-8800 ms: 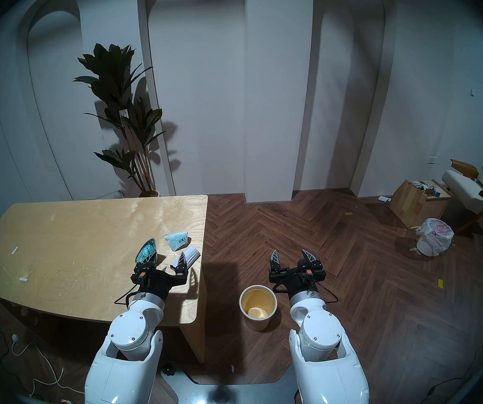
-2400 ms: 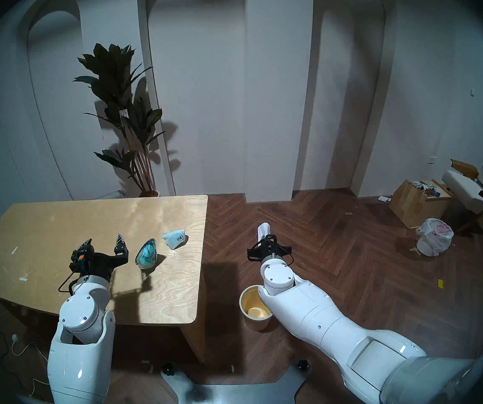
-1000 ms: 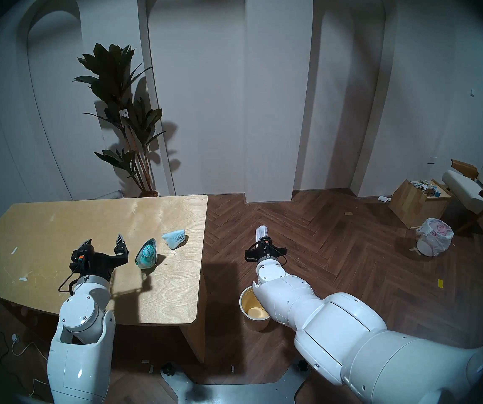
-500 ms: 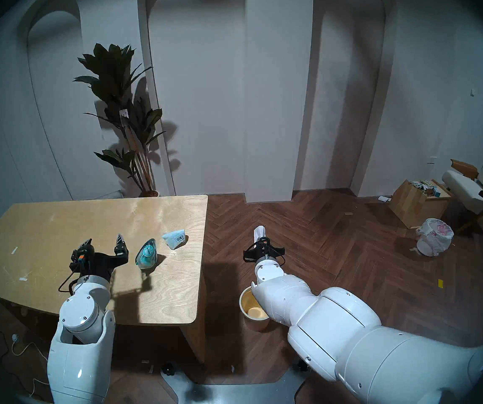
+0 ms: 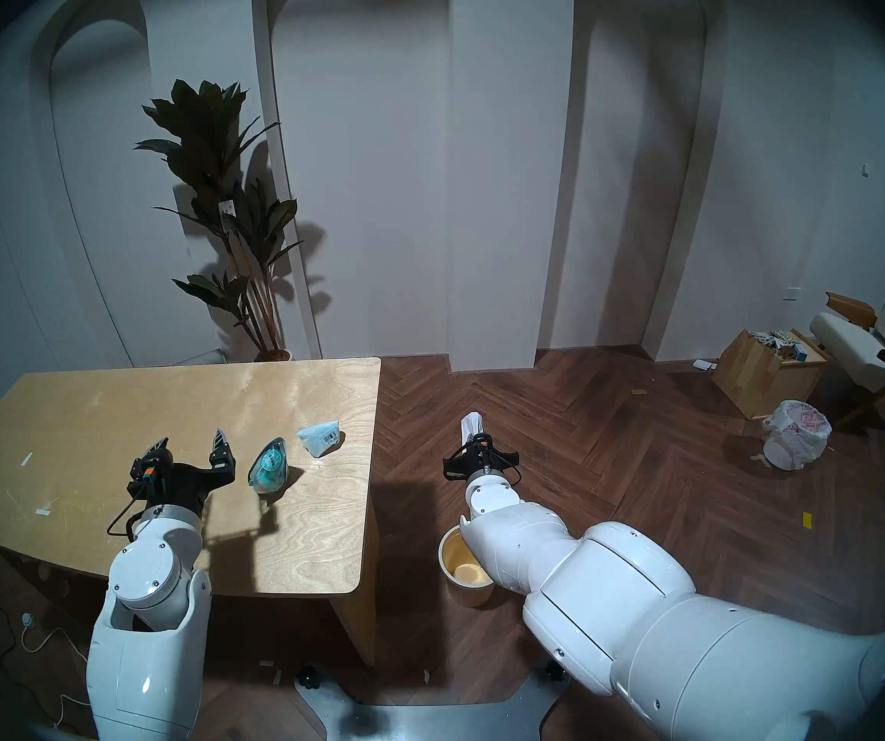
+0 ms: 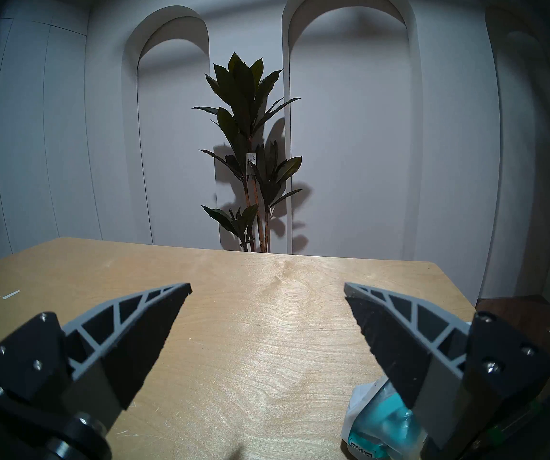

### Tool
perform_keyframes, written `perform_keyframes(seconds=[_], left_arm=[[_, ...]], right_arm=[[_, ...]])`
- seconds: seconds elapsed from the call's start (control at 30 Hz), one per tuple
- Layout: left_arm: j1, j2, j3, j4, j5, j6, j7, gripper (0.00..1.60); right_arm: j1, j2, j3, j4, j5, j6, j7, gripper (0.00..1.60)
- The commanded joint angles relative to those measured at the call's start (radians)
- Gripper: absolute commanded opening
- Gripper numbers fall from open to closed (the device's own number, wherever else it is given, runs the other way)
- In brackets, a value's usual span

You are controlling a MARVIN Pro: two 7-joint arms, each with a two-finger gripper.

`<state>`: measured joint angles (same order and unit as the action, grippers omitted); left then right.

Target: Put the trash into the trash bin on the ground

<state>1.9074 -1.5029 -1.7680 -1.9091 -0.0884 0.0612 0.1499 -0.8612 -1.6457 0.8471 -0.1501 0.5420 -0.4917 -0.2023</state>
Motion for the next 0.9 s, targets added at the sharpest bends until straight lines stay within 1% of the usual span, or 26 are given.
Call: perform_keyframes(seconds=[0.0,0.03,0.07,0.1,0.13,0.17,0.2,0.27,0.3,0.33,0.37,0.4,0.43,0.47,0.5,0.53,0.57,0.67,0.77,0.8,0.87], left_arm=[[-0.007,0.001,-0.001,-0.020,0.002,-0.009,0.002,1.60],[-0.007,0.001,-0.001,-0.020,0.002,-0.009,0.002,1.60],[-0.007,0.001,-0.001,-0.020,0.002,-0.009,0.002,1.60],[-0.007,0.002,-0.001,-0.020,0.002,-0.009,0.002,1.60],[-0.007,0.002,-0.001,-0.020,0.002,-0.009,0.003,1.60],[-0.007,0.002,-0.001,-0.020,0.002,-0.010,0.003,1.60],[-0.007,0.002,-0.001,-0.020,0.002,-0.010,0.003,1.60],[-0.007,0.002,-0.001,-0.020,0.002,-0.010,0.003,1.60],[-0.007,0.002,-0.001,-0.020,0.002,-0.010,0.003,1.60],[-0.006,0.002,-0.001,-0.020,0.002,-0.010,0.003,1.60],[-0.006,0.002,0.000,-0.020,0.002,-0.010,0.003,1.60],[-0.006,0.002,0.000,-0.020,0.002,-0.010,0.003,1.60],[-0.006,0.002,0.000,-0.020,0.001,-0.010,0.003,1.60],[-0.006,0.002,0.000,-0.020,0.001,-0.010,0.004,1.60],[-0.006,0.003,0.000,-0.020,0.001,-0.010,0.004,1.60],[-0.006,0.003,0.000,-0.020,0.001,-0.010,0.004,1.60],[-0.006,0.003,0.000,-0.020,0.001,-0.010,0.004,1.60],[-0.006,0.003,0.000,-0.021,0.001,-0.010,0.004,1.60],[-0.006,0.003,0.000,-0.021,0.001,-0.010,0.005,1.60],[-0.006,0.003,0.000,-0.021,0.001,-0.010,0.005,1.60],[-0.006,0.003,0.000,-0.021,0.001,-0.010,0.005,1.60]], right_arm=[[0.011,-0.011,0.002,0.002,-0.001,-0.030,-0.004,0.63],[0.011,-0.011,0.003,0.003,0.000,-0.032,-0.004,0.73],[0.011,-0.010,0.004,0.004,0.000,-0.034,-0.003,0.91],[0.010,-0.010,0.004,0.005,-0.001,-0.035,-0.003,0.95],[0.009,-0.009,0.005,0.006,-0.001,-0.038,-0.002,0.92],[0.009,-0.008,0.006,0.007,0.000,-0.039,-0.002,1.42],[0.008,-0.008,0.007,0.008,0.000,-0.041,-0.001,1.48],[0.007,-0.007,0.009,0.009,0.000,-0.044,-0.001,1.46],[0.006,-0.006,0.010,0.010,0.001,-0.045,0.000,1.48],[0.005,-0.006,0.012,0.010,0.001,-0.047,0.001,1.60],[0.004,-0.006,0.013,0.011,0.001,-0.049,0.000,1.60],[0.004,-0.006,0.015,0.011,0.002,-0.051,0.000,1.41],[0.002,-0.006,0.019,0.010,0.004,-0.056,-0.002,1.15],[0.002,-0.005,0.021,0.011,0.005,-0.058,-0.002,0.87],[0.003,-0.005,0.022,0.011,0.005,-0.060,-0.002,0.86],[0.002,-0.004,0.025,0.010,0.006,-0.063,-0.003,0.97],[0.003,-0.004,0.028,0.011,0.008,-0.065,-0.004,1.00],[0.003,-0.001,0.039,0.010,0.017,-0.075,-0.010,0.94],[0.004,0.000,0.046,0.012,0.024,-0.080,-0.018,0.97],[0.004,0.001,0.047,0.012,0.025,-0.082,-0.017,0.95],[0.004,0.002,0.048,0.013,0.027,-0.086,-0.019,0.99]])
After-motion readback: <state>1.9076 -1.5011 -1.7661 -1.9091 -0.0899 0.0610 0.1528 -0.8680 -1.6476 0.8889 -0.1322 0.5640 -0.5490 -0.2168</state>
